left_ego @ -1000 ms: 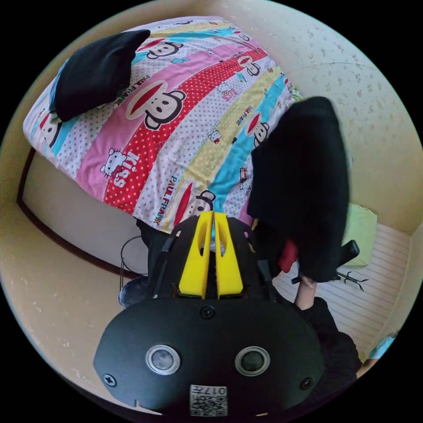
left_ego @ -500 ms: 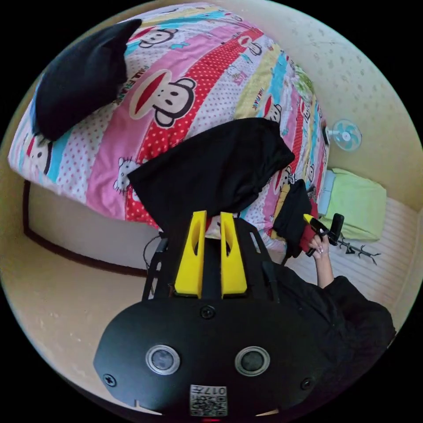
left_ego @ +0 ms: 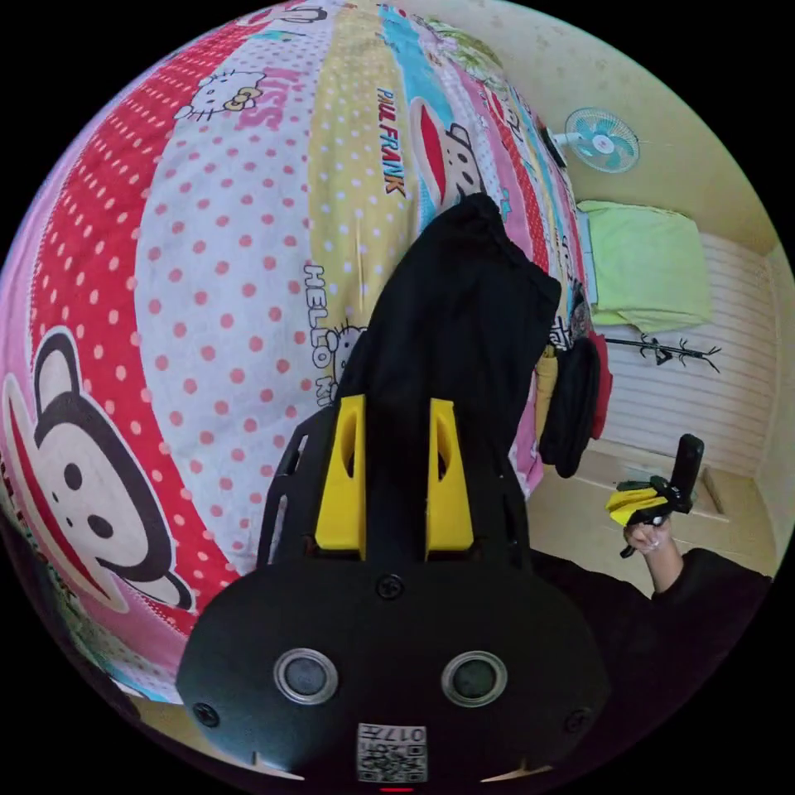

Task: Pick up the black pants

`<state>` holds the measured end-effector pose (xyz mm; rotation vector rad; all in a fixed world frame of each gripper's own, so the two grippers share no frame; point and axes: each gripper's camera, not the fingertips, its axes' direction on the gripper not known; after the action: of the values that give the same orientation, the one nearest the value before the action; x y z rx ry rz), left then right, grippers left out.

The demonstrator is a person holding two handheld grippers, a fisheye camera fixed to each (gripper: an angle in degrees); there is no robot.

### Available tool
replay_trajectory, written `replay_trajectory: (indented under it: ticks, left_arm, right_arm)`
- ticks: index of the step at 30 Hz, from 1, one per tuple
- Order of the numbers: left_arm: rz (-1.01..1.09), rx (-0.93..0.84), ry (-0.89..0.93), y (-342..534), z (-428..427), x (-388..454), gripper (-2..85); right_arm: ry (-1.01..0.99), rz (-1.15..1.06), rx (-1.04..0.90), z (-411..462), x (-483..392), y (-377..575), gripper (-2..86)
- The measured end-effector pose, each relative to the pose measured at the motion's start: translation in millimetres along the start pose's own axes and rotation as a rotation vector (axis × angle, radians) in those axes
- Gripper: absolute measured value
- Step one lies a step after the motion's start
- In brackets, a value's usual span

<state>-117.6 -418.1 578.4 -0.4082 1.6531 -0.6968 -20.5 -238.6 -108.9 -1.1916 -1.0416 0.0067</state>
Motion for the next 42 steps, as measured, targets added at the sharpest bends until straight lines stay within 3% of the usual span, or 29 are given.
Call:
replay_trajectory:
  ticks: [2,4,7,9,12,14,17,20,22,27,29,30,31,33,36,38,42]
  left_arm:
    - [0.091,0.083,-0.042,21,-12,26,1.9]
    - [0.248,0.188,0.047,59,-33,73,0.5]
    - [0.393,0.179,0.161,98,-33,134,0.0]
    - [0.473,0.152,0.196,116,-24,168,0.1]
    - [0.558,0.086,0.204,135,-3,211,0.9]
    - [0.612,0.032,0.165,141,9,228,2.6]
    - [0.738,-0.006,0.111,141,9,232,4.4]
    - [0.653,0.055,0.089,110,-6,196,6.4]
    - [0.521,0.071,0.100,61,-12,159,9.2]
    - [0.426,-0.017,0.006,-54,32,139,15.4]
    - [0.399,-0.120,0.015,-87,70,143,15.5]
    - [0.364,-0.270,0.049,-102,108,145,14.8]
    - [0.313,-0.364,0.034,-104,138,147,12.8]
    - [0.319,-0.289,-0.069,-94,136,161,8.3]
    - [0.393,-0.438,0.087,-56,139,181,5.5]
    - [0.385,-0.375,0.176,-18,108,176,5.3]
    - [0.260,0.066,0.415,104,-49,162,5.0]
  right_arm:
    - [0.032,0.017,0.112,1,-16,-34,9.9]
    - [0.084,0.014,0.206,3,-34,-64,13.1]
    - [0.046,-0.042,0.301,14,-61,-119,17.1]
    - [0.077,-0.050,0.262,31,-66,-150,18.2]
    - [0.392,-0.018,-0.015,84,-63,-188,18.5]
    - [0.729,-0.109,-0.228,137,-54,-181,14.0]
    - [1.067,-0.166,-0.259,161,-37,-143,6.1]
    - [1.156,-0.073,-0.073,134,-33,-98,5.6]
    - [1.128,-0.022,0.056,115,-34,-71,5.5]
    - [0.944,0.116,0.256,97,-25,-27,5.4]
    - [0.855,0.172,0.316,97,-21,-17,5.3]
    - [0.835,0.185,0.331,97,-20,-15,5.3]
    - [0.801,0.208,0.361,95,-20,-11,5.2]
    - [0.765,0.215,0.402,89,-24,-5,5.0]
    - [0.685,0.139,0.454,69,-42,6,4.5]
    - [0.612,0.063,0.500,42,-65,18,4.0]
    - [0.524,-0.232,0.522,1,-117,45,3.3]
